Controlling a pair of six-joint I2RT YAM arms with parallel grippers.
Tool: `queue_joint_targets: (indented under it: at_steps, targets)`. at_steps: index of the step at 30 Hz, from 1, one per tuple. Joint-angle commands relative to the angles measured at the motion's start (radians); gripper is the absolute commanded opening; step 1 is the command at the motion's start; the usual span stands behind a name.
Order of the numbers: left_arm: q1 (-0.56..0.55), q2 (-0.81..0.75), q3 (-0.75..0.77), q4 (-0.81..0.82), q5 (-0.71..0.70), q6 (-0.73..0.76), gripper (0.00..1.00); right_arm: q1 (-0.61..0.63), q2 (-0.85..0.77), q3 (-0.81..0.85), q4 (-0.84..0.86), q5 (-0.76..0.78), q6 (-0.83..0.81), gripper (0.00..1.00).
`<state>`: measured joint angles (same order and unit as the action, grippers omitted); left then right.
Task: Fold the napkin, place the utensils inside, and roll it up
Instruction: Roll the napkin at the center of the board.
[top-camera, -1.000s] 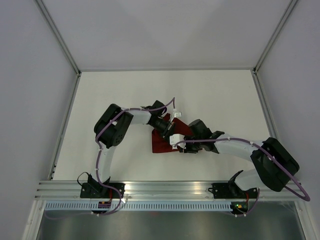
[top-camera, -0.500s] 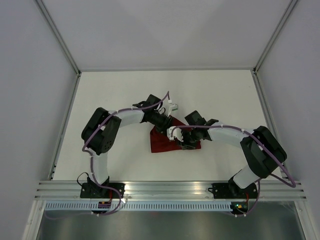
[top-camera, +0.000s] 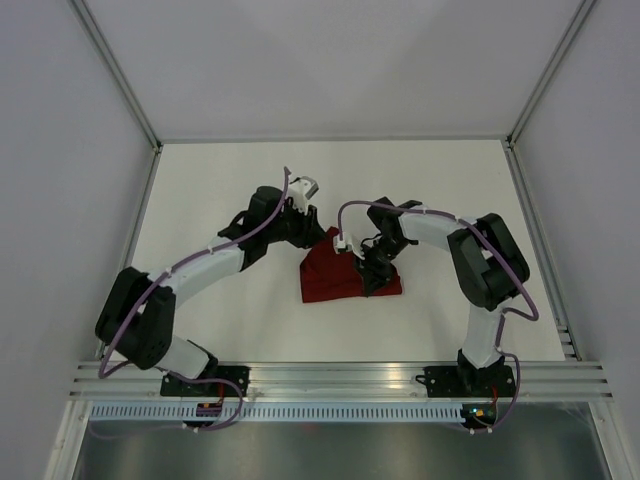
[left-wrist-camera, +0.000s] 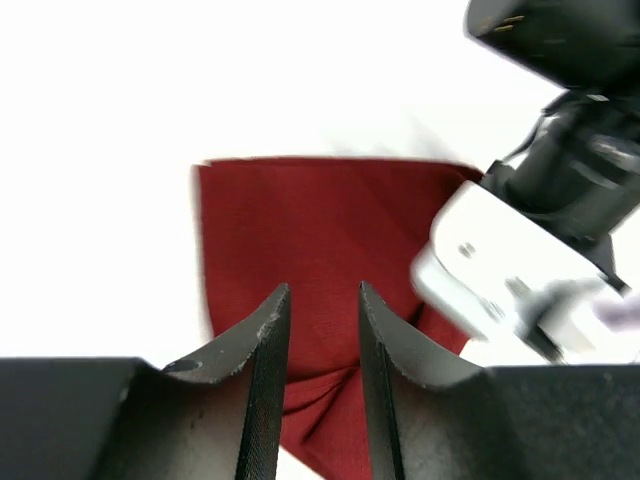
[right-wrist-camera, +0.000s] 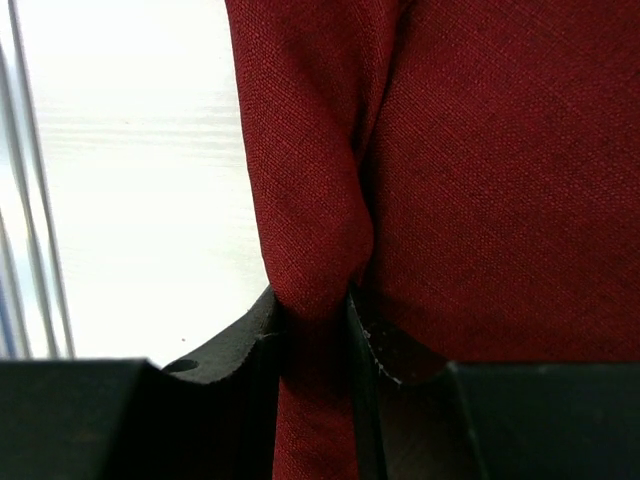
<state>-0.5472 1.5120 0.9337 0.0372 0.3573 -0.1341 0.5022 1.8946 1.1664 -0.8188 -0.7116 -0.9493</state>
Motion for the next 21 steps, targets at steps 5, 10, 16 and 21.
queue_joint_targets:
  at_steps: [5, 10, 16, 21]
  targets:
    - [-0.051, -0.225, -0.190, 0.202, -0.191, 0.016, 0.38, -0.034, 0.248, 0.148, -0.269, -0.026, -0.091, 0.29]
    - [-0.260, -0.312, -0.321, 0.273, -0.352, 0.187, 0.41, -0.053, 0.348, 0.231, -0.333, -0.038, -0.091, 0.29]
    - [-0.486, -0.234, -0.332, 0.297, -0.537, 0.379, 0.43, -0.059, 0.411, 0.305, -0.378, -0.040, -0.078, 0.29]
    - [-0.574, -0.086, -0.288, 0.300, -0.583, 0.464, 0.43, -0.070, 0.443, 0.345, -0.398, -0.045, -0.063, 0.29]
